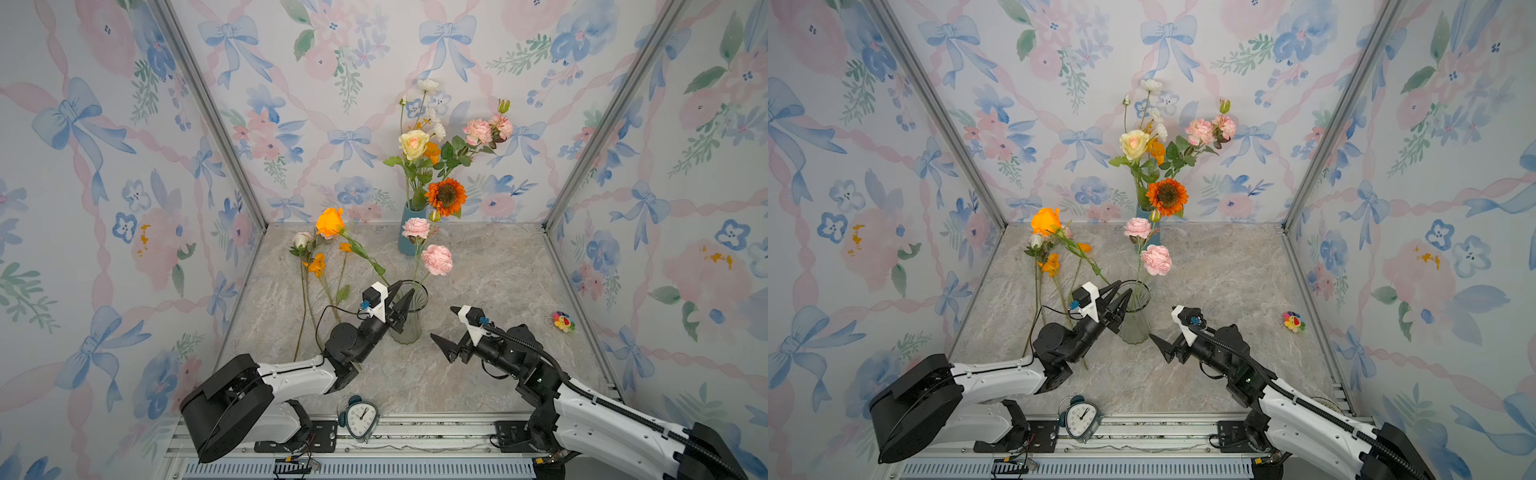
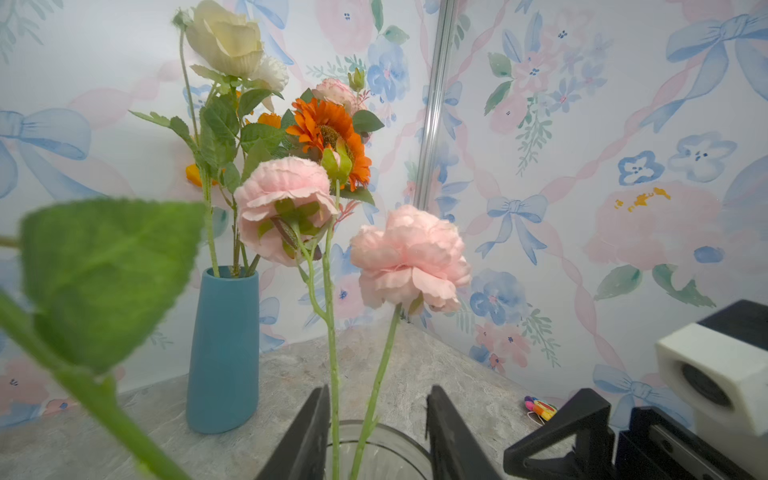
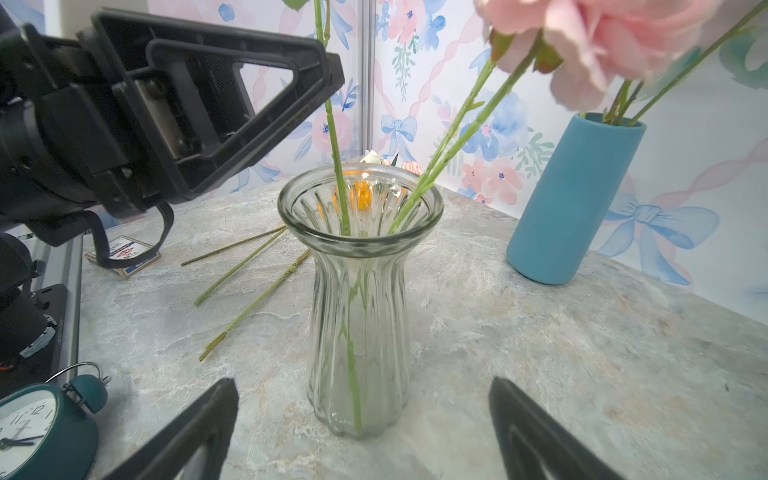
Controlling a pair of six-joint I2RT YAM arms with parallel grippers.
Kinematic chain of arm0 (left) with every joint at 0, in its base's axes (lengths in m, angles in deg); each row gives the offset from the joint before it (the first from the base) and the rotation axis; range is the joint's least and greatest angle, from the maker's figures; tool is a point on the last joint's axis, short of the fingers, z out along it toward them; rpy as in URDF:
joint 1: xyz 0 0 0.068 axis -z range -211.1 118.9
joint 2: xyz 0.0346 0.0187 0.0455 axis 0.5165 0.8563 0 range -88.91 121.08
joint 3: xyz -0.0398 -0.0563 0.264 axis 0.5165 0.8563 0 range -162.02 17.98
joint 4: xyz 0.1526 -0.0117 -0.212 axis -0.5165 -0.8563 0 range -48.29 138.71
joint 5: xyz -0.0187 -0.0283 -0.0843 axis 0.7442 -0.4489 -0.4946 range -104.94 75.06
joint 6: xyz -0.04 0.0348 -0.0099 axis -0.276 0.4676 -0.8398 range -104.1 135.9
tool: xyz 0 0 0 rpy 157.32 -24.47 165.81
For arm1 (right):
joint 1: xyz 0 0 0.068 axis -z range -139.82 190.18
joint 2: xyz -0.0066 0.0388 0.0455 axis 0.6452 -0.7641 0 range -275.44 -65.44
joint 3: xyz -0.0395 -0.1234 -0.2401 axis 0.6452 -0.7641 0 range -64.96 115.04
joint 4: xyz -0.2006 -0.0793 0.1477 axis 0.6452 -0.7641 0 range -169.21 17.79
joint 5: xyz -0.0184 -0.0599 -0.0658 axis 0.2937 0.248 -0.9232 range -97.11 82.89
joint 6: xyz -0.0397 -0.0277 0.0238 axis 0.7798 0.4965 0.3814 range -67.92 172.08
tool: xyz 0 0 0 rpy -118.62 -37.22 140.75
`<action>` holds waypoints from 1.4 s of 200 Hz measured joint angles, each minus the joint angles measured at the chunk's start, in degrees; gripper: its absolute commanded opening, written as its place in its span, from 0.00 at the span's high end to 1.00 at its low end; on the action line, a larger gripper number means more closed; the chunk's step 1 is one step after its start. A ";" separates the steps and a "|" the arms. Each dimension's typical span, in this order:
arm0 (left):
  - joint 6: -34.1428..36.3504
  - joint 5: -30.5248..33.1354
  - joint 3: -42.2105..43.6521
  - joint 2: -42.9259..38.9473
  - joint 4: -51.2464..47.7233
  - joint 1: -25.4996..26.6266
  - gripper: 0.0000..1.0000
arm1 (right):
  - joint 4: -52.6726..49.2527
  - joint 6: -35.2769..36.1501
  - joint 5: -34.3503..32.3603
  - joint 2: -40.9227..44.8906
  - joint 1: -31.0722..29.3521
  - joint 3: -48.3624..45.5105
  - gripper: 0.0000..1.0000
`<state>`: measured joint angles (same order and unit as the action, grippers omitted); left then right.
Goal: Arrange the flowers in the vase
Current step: 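Lower the orange rose stem into the glass vase with the left gripper, then open the left gripper and move it down to the loose stems on the table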
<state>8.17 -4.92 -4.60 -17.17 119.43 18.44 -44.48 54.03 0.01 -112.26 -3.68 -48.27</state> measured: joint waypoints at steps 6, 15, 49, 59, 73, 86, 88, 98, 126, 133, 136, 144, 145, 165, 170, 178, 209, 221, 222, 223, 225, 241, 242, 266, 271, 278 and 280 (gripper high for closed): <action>-0.07 0.52 -0.37 -1.60 -2.54 0.00 0.55 | -0.02 0.00 0.09 0.02 0.00 0.00 0.03; -0.17 1.36 -0.87 -4.59 -6.71 0.02 0.55 | -0.04 0.00 0.17 0.17 0.00 -0.02 0.03; -0.57 4.15 -4.28 -16.15 -24.55 0.00 0.46 | -0.02 0.00 0.74 1.64 0.00 -0.02 0.03; -1.60 5.66 -6.69 -19.04 -31.69 0.00 0.45 | -0.04 0.00 1.25 1.92 0.00 -0.02 0.03; -3.15 8.83 -10.05 -22.38 -40.83 -0.07 0.44 | -0.11 0.04 1.90 2.32 -0.26 0.00 0.03; -5.53 12.44 -12.41 -25.20 -49.09 -0.66 0.43 | -0.35 0.42 2.12 2.71 -1.16 0.02 0.03; -5.88 13.03 -12.61 -25.57 -50.25 -0.85 0.43 | -0.42 0.52 2.14 2.73 -1.38 0.04 0.03; -8.90 15.41 -13.14 -27.12 -55.43 -2.34 0.44 | -0.66 1.14 2.21 2.73 -2.80 0.17 0.03; -18.97 14.21 -11.76 -27.41 -67.28 -14.53 0.48 | -0.94 3.19 1.55 2.19 -8.07 0.33 0.03; -21.44 12.15 -11.02 -25.90 -69.37 -18.73 0.48 | -0.94 3.72 1.29 1.64 -9.14 0.46 0.03; -22.27 11.23 -10.75 -25.20 -70.03 -20.13 0.48 | -0.92 3.91 1.16 1.27 -9.60 0.55 0.03; -24.52 9.25 -10.12 -22.77 -71.63 -23.71 0.48 | -0.90 4.52 0.96 0.26 -10.60 0.79 0.03; -24.96 8.85 -10.01 -22.23 -71.82 -24.24 0.48 | -0.90 4.61 0.96 0.04 -10.75 0.83 0.03; -28.52 5.16 -9.16 -14.38 -75.30 -28.20 0.51 | 0.00 5.42 1.01 -4.15 -12.00 1.42 0.03; -28.87 4.48 -9.16 -12.50 -75.73 -28.41 0.53 | 0.20 5.46 1.03 -5.38 -12.13 1.53 0.03; -29.29 3.34 -9.31 -8.98 -76.17 -28.65 0.55 | 0.42 5.62 1.05 -7.21 -12.15 1.75 0.03; -29.44 1.40 -11.56 2.03 -77.64 -29.24 0.63 | 0.94 5.81 1.33 -11.15 -12.83 2.19 0.03; -29.46 1.44 -12.41 5.05 -77.72 -29.62 0.63 | 1.25 5.90 1.46 -11.34 -13.00 2.19 0.03; -29.46 1.44 -12.46 5.20 -77.72 -29.64 0.63 | 1.27 5.90 1.46 -11.32 -13.00 2.19 0.03; -29.46 1.42 -12.50 5.35 -77.70 -29.64 0.63 | 1.29 5.99 1.46 -11.32 -13.03 2.19 0.03; -29.46 1.44 -12.68 5.99 -77.66 -29.73 0.63 | 1.33 6.05 1.44 -11.32 -13.09 2.19 0.03; -29.49 1.44 -13.77 9.57 -77.46 -29.94 0.63 | 1.53 6.51 1.40 -11.32 -13.49 2.47 0.03; -29.49 1.42 -13.81 9.70 -77.44 -29.97 0.63 | 1.55 6.62 1.40 -11.32 -13.55 2.51 0.03; -29.92 1.44 -14.82 13.75 -76.89 -30.10 0.66 | 1.77 7.23 1.18 -11.32 -13.92 3.02 0.03; -29.94 1.46 -14.86 14.21 -76.76 -30.10 0.67 | 1.84 7.30 1.16 -11.32 -13.97 3.04 0.03; -30.08 1.66 -14.97 14.62 -76.52 -30.10 0.68 | 1.88 7.41 1.14 -11.32 -13.97 3.06 0.03; -30.08 1.62 -15.06 14.64 -76.52 -30.10 0.68 | 1.88 7.52 1.14 -11.32 -13.97 3.08 0.03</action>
<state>-21.90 -3.30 -19.66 -2.53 42.91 -11.66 -42.60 61.55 1.14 -123.59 -17.65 -45.19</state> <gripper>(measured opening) 0.331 0.969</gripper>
